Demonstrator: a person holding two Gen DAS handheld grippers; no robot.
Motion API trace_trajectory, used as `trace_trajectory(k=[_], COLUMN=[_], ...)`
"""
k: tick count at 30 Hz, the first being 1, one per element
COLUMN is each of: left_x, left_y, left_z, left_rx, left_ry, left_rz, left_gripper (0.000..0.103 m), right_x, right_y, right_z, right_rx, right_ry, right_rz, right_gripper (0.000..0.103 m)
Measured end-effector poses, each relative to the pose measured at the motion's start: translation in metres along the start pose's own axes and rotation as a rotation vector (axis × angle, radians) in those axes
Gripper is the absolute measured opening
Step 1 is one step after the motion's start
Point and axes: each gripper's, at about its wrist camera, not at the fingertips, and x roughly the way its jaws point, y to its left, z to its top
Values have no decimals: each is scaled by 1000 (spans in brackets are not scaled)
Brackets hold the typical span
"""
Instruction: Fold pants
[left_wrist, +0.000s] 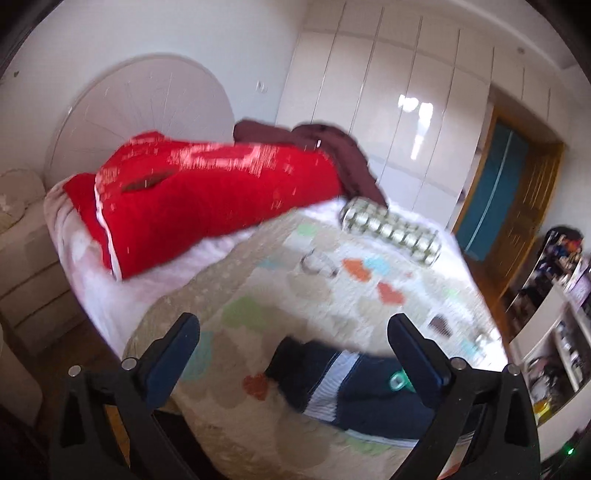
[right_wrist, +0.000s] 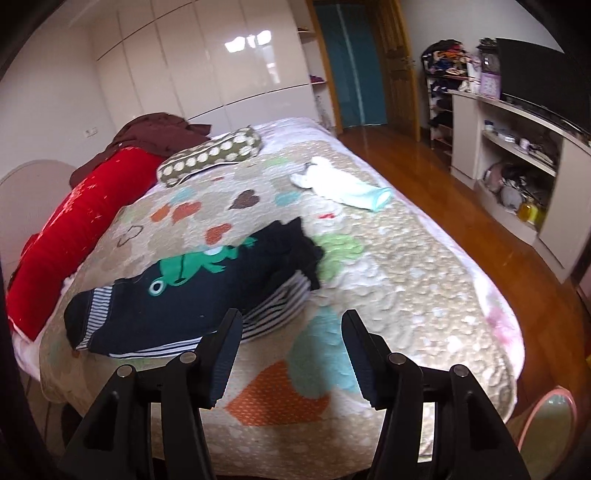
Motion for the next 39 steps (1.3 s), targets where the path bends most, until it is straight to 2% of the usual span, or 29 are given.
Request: trace_trajectory(k=[4, 5, 8, 12, 17, 20, 22, 23, 25, 27, 28, 30, 32, 34, 37, 39], left_x=[43, 51, 70, 83, 108, 130, 154, 170, 212, 245, 256, 256, 239, 220, 187, 176], left_y=[14, 18, 36, 52, 20, -11, -25, -28, -23, -6, 3, 11, 4, -12, -65, -108], left_z=[-34, -42, -57, -53, -48, -51, -54, -57, -64, -70, -70, -64, -52, -42, -28, -28], left_rx=[5, 17, 22, 8, 127, 230, 279, 298, 310, 270, 244, 204, 211, 229, 332, 404], left_ry=[103, 120, 151, 155, 182, 197, 212, 237, 339, 423, 452, 471, 464, 441, 380, 377], left_rz=[-7, 10, 50, 73, 33, -47, -41, -27, 19, 54, 39, 2, -35, -87, -192, -269], left_gripper=[101, 101, 101, 101, 101, 101, 101, 101, 101, 101, 101, 98, 86, 86, 86, 86], right_x=[17, 22, 34, 41, 47, 48, 49, 50, 52, 54, 56, 60, 61, 60, 62, 68], right_y=[17, 22, 29, 30, 31, 34, 35, 35, 31, 25, 20, 9, -3, -14, -32, -40], right_z=[-1, -3, -9, -20, -23, -26, -29, -30, -32, -33, -33, -33, -32, -30, -23, -17], right_rx=[-12, -13, -21, -21, -17, -29, -30, -30, -26, -4, 11, 47, 77, 109, 170, 198], right_ry=[-1, 7, 41, 56, 70, 75, 80, 85, 90, 95, 100, 108, 108, 95, 71, 67], right_rz=[43, 56, 72, 59, 58, 62, 63, 61, 54, 47, 45, 43, 45, 52, 92, 125], right_gripper=[60, 60, 60, 60, 60, 60, 60, 60, 60, 60, 60, 60, 60, 60, 60, 62])
